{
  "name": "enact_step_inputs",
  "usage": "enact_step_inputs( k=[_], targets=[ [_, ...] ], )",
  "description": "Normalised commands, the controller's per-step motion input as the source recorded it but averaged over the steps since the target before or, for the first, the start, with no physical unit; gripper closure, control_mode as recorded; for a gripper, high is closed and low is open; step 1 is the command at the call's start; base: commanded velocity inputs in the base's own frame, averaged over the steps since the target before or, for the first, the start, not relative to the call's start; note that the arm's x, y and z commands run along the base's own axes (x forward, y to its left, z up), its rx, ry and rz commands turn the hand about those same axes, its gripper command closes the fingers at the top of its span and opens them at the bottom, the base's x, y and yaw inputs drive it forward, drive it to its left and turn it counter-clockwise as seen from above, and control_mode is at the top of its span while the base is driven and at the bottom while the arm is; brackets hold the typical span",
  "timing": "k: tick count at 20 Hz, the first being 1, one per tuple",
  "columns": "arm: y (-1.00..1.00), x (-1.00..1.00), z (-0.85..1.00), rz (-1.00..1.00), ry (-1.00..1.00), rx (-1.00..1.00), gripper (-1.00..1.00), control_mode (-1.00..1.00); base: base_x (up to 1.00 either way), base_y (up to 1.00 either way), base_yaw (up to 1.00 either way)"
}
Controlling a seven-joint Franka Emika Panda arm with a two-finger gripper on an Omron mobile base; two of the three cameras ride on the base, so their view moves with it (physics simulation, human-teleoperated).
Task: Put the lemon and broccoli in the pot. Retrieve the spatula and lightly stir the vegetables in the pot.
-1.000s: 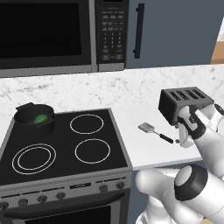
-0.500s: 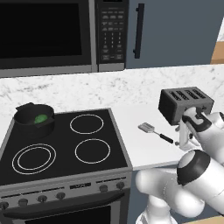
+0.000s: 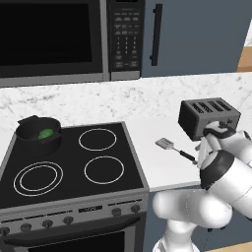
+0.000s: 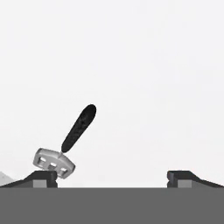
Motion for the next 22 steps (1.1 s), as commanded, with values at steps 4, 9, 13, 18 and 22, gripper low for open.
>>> enact_step_inputs(
  k=[4,9,13,18,22],
  targets=[
    [-0.16,0.13,-0.21,-0.03,0.04,0.11,-1.00,-1.00,0.00,0.00,0.00],
    [-0.22,0.07,-0.10,-0.02,0.00,0.09,-1.00,-1.00,0.00,0.00,0.00],
    [-0.08,0.01,-0.04,-0.02,0.00,0.06,-1.00,-1.00,0.00,0.00,0.00],
    [0.00,0.01,0.00,-0.03,0.00,0.04,-1.00,-1.00,0.00,0.00,0.00],
    [0.00,0.09,-0.01,-0.03,0.00,0.03,-1.00,-1.00,0.00,0.00,0.00]
  ],
)
